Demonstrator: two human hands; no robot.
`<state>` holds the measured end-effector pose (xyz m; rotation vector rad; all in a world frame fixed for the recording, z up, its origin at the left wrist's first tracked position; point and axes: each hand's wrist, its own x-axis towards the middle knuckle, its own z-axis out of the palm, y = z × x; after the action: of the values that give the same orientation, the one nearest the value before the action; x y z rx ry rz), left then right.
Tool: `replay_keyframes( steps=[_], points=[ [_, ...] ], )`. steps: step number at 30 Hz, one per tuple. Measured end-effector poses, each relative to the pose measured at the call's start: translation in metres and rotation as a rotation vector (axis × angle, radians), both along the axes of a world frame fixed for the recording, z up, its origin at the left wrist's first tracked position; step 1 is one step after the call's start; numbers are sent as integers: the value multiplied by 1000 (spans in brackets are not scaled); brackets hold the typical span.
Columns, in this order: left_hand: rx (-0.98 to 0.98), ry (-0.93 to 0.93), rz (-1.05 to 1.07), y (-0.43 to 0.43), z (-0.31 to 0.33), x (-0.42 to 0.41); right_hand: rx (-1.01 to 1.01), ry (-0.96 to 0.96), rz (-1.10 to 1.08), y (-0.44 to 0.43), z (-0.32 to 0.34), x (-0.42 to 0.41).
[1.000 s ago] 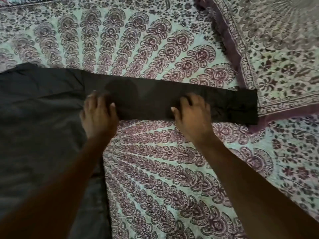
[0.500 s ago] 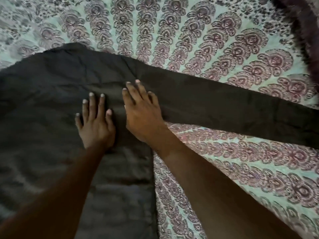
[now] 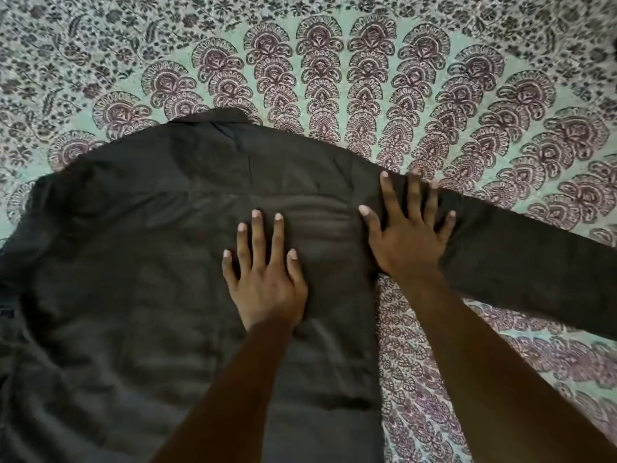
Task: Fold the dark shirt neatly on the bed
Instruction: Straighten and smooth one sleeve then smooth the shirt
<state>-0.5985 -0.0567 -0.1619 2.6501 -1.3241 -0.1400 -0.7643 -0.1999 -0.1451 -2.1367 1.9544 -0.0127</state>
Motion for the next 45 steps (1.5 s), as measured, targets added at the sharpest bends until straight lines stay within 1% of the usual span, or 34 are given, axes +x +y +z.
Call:
replay_keyframes(
  steps=[1, 2, 3, 4, 6, 7, 9, 12, 14, 17, 18, 19, 20, 22, 23, 24, 25, 27, 29, 31, 33, 35, 36, 37, 39, 41, 42, 45],
  points=[
    [2, 10, 3, -1, 0, 0, 0, -25, -64, -3, 2, 9],
    [6, 19, 5, 0, 0, 1, -39, -38, -73, -3, 4, 24],
    [11, 18, 6, 0, 0, 2, -96, -50, -9, -1, 6, 41],
    [16, 11, 4, 1, 0, 2, -121, -66, 125, 3, 6, 58],
    [17, 7, -8, 1, 0, 3, -99, -72, 392, 14, -1, 78],
    [16, 15, -12, 1, 0, 2, -93, -48, 440, 16, -6, 77],
    [22, 10, -11, 1, 1, 2, -99, -12, 378, 11, -13, 59],
    [31, 11, -8, 0, 3, 2, -90, 48, 142, 5, -9, 1],
    [32, 7, -10, 0, 4, 1, -55, 31, -46, 5, -8, -38],
    [25, 6, -8, -1, 5, 0, -84, 12, -267, 5, -7, -47],
    [20, 8, -6, -1, 4, 1, -95, -3, -277, 2, -5, -37],
    [17, 1, -5, 0, 4, 0, -112, -24, -217, 1, -3, -25],
    [14, -8, -6, 0, 3, 1, -136, -44, -80, 3, -2, -12],
    [1, -12, -17, 1, 1, 2, -146, -78, 269, 12, -5, 5],
    [0, -14, -21, 1, 0, 3, -131, -82, 378, 17, -7, 7],
    [0, -16, -27, 2, 0, 2, -110, -80, 408, 20, -9, 2],
    [2, -10, -36, 1, 0, 2, -87, -73, 375, 22, -10, -8],
    [18, 13, -50, 0, 1, 1, -52, -46, 241, 24, -9, -40],
    [25, 36, -49, -1, 3, 1, -59, -11, 118, 24, -6, -77],
    [-22, 58, -65, -7, 10, -9, -31, -2, 44, 20, 1, -108],
    [-123, 65, -204, -19, 20, -29, 26, -39, 29, 11, 10, -117],
    [-249, 106, -431, -40, 28, -61, -1, -63, 100, 6, 16, -117],
    [-266, 147, -512, -53, 33, -80, -18, -65, 159, 6, 17, -118],
    [-227, 195, -558, -65, 37, -100, -21, -58, 207, 8, 16, -123],
    [-51, 242, -598, -84, 38, -134, -5, -8, 209, 16, 7, -145],
    [150, 199, -627, -91, 29, -159, -16, 36, 89, 22, 0, -184],
    [218, 164, -637, -90, 23, -167, -37, 45, 22, 24, -1, -207],
    [268, 101, -630, -90, 14, -171, -109, 87, -158, 26, -4, -261]
  ],
)
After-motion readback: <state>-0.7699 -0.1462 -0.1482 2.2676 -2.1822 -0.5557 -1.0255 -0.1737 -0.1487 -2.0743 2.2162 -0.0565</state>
